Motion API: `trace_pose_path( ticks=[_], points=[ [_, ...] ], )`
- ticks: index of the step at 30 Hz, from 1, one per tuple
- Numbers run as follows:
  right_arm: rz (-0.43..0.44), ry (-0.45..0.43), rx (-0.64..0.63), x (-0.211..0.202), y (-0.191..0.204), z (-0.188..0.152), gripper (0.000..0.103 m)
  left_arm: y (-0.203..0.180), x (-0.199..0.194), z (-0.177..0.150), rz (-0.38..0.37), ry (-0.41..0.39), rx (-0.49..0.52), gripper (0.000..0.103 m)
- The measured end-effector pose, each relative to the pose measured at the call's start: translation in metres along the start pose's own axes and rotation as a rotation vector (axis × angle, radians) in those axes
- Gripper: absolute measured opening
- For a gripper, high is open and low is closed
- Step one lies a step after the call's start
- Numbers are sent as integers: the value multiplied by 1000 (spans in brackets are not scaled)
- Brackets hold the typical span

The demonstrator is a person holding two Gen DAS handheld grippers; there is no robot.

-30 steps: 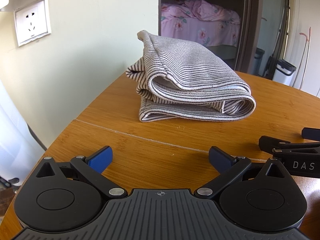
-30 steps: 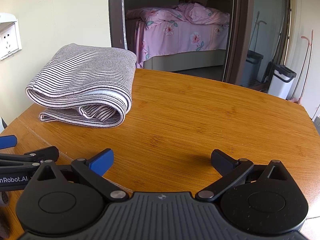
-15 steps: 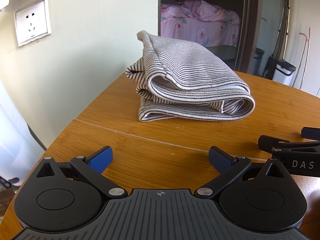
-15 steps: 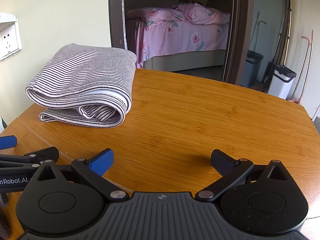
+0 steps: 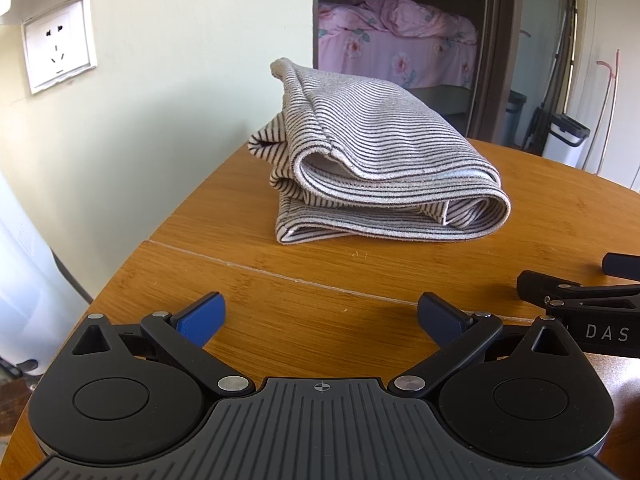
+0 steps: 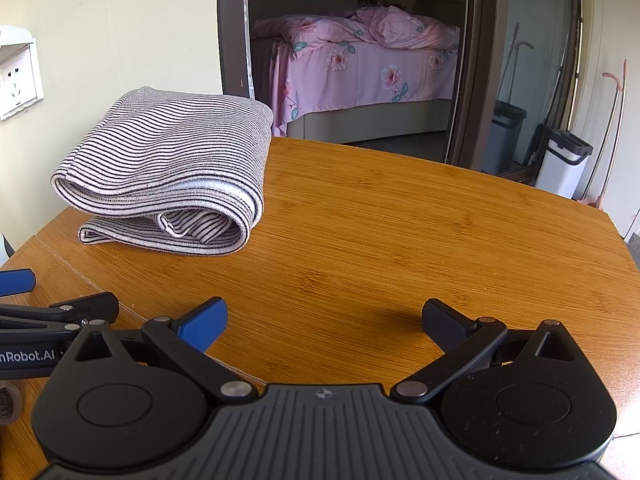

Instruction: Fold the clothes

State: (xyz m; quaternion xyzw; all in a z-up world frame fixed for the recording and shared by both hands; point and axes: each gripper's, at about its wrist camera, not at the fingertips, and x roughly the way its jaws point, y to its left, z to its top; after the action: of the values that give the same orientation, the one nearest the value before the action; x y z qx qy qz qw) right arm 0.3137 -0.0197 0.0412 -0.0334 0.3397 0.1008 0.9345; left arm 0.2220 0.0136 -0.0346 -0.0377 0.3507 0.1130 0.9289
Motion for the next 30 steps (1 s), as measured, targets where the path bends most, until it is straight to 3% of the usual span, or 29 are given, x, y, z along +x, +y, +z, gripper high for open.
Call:
trace_pose_path(
  ticks=[30],
  points=[
    [-1,0,-1,0,0,0,103,1,-1,-1,3,-11,-2,103]
  ],
)
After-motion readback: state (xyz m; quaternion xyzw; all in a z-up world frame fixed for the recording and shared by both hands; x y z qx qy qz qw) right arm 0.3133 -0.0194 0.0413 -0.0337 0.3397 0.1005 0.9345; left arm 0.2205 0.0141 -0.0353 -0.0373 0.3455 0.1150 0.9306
